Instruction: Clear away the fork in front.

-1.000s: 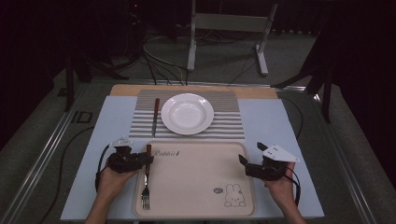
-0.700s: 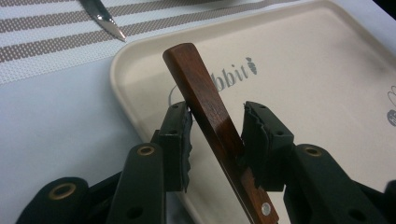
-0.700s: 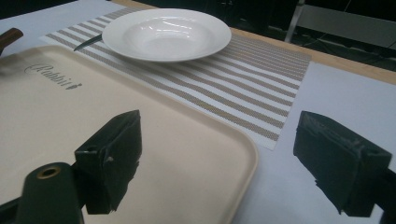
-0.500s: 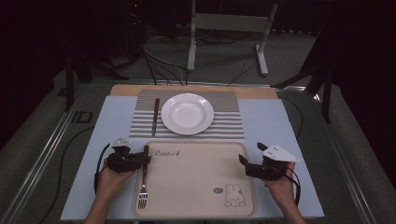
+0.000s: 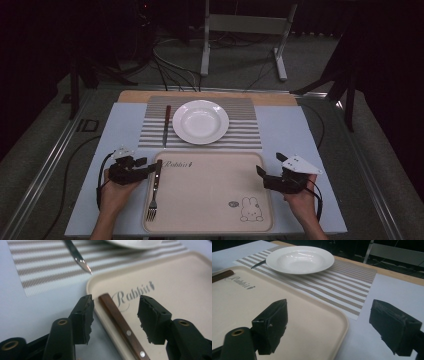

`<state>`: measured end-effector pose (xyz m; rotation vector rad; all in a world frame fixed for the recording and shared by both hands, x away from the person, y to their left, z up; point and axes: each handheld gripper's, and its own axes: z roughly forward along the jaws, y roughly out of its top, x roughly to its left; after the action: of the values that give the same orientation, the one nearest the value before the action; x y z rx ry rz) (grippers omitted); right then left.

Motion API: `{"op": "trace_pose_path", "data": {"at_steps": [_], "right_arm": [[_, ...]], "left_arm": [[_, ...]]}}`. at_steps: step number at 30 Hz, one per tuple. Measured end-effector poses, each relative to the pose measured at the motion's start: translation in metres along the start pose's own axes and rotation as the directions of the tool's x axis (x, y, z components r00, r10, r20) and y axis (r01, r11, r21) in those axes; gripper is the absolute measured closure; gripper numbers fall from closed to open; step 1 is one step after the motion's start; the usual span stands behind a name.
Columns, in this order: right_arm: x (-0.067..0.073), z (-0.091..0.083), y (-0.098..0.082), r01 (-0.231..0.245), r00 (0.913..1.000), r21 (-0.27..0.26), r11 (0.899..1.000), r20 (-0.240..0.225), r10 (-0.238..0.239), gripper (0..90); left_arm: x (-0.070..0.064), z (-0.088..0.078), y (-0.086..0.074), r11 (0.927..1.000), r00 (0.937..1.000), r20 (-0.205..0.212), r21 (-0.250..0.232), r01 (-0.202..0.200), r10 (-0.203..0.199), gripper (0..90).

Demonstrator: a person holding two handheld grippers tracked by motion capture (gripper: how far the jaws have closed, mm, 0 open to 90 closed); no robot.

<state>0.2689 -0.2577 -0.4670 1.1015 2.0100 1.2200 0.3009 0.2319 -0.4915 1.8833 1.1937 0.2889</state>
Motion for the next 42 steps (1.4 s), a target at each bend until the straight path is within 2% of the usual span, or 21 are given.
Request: {"op": "trace_pose_path", "data": {"at_steps": [1,4,5,6,10,12,13,14,15,16,18,20,22,24,29,34,38,42], "right_arm": [[0.0,0.0,0.0,0.0,1.0,-0.001,1.0,0.001,0.0,15.2],[-0.001,-0.001,0.0,-0.006,1.0,-0.004,1.0,0.001,0.006,15.0],[-0.001,-0.001,0.0,-0.006,1.0,-0.004,1.0,0.001,0.006,15.0],[-0.001,-0.002,0.0,-0.005,1.0,-0.004,1.0,0.003,0.005,15.0],[-0.003,-0.003,-0.001,-0.011,0.9999,-0.006,1.0,0.007,0.011,14.8],[-0.004,-0.004,-0.001,-0.014,0.9999,-0.007,1.0,0.008,0.014,14.7],[-0.005,-0.006,-0.002,-0.017,0.9998,-0.007,1.0,0.012,0.017,14.7],[-0.006,-0.006,-0.002,-0.019,0.9997,-0.006,1.0,0.014,0.019,14.6],[-0.006,-0.007,-0.002,-0.022,0.9997,-0.007,1.0,0.015,0.022,14.6],[-0.007,-0.007,-0.003,-0.022,0.9996,-0.008,1.0,0.017,0.022,14.6],[-0.008,-0.009,-0.004,-0.025,0.9994,-0.01,1.0,0.022,0.025,14.4],[-0.01,-0.011,-0.004,-0.029,0.9993,-0.013,1.0,0.024,0.029,14.4],[-0.011,-0.012,-0.005,-0.031,0.9991,-0.016,0.999,0.029,0.031,14.4],[-0.012,-0.014,-0.006,-0.036,0.9987,-0.017,0.999,0.037,0.036,14.4],[-0.016,-0.02,-0.008,-0.049,0.9975,-0.028,0.998,0.049,0.05,14.3],[-0.019,-0.024,-0.01,-0.058,0.9967,-0.039,0.998,0.056,0.06,14.3],[-0.022,-0.029,-0.013,-0.068,0.9954,-0.05,0.996,0.064,0.071,14.2],[-0.023,-0.033,-0.016,-0.072,0.9945,-0.056,0.996,0.071,0.076,14.1]], "left_arm": [[-0.001,-0.003,0.001,0.9999,1.0,-0.009,-0.015,0.001,-0.001,42.8],[-0.001,-0.011,0.005,0.9978,0.9993,-0.033,-0.064,0.015,-0.017,32.1],[-0.001,-0.011,0.005,0.9978,0.9993,-0.033,-0.064,0.015,-0.017,29.7],[-0.002,-0.017,0.007,0.9954,0.9987,-0.05,-0.095,0.009,-0.014,26.6],[-0.003,-0.028,0.011,0.986,0.9969,-0.078,-0.167,-0.004,-0.01,17.5],[-0.003,-0.031,0.012,0.9833,0.9961,-0.088,-0.182,-0.009,-0.007,15.7],[-0.004,-0.037,0.014,0.976,0.994,-0.109,-0.216,-0.023,-0.001,15.4],[-0.004,-0.037,0.014,0.976,0.994,-0.109,-0.216,-0.023,-0.001,14.4],[-0.004,-0.042,0.016,0.9695,0.992,-0.126,-0.242,-0.04,0.009,12.4],[-0.005,-0.044,0.016,0.9669,0.9899,-0.141,-0.25,-0.053,0.018,10.8],[-0.005,-0.048,0.017,0.9622,0.9901,-0.137,-0.264,-0.068,0.032,7.9],[-0.004,-0.053,0.017,0.9561,0.9899,-0.138,-0.284,-0.073,0.035,3.8],[-0.003,-0.057,0.018,0.9526,0.9869,-0.157,-0.293,-0.084,0.038,1.2],[-0.003,-0.059,0.018,0.9502,0.9856,-0.165,-0.3,-0.085,0.037,0.3],[-0.001,-0.065,0.017,0.939,0.9795,-0.198,-0.328,-0.103,0.038,0.1],[-0.002,-0.068,0.017,0.936,0.9781,-0.203,-0.333,-0.114,0.046,0.1],[-0.005,-0.07,0.016,0.9287,0.9774,-0.205,-0.35,-0.122,0.052,0.1],[-0.006,-0.07,0.016,0.9252,0.9771,-0.204,-0.356,-0.13,0.059,0.1]]}}
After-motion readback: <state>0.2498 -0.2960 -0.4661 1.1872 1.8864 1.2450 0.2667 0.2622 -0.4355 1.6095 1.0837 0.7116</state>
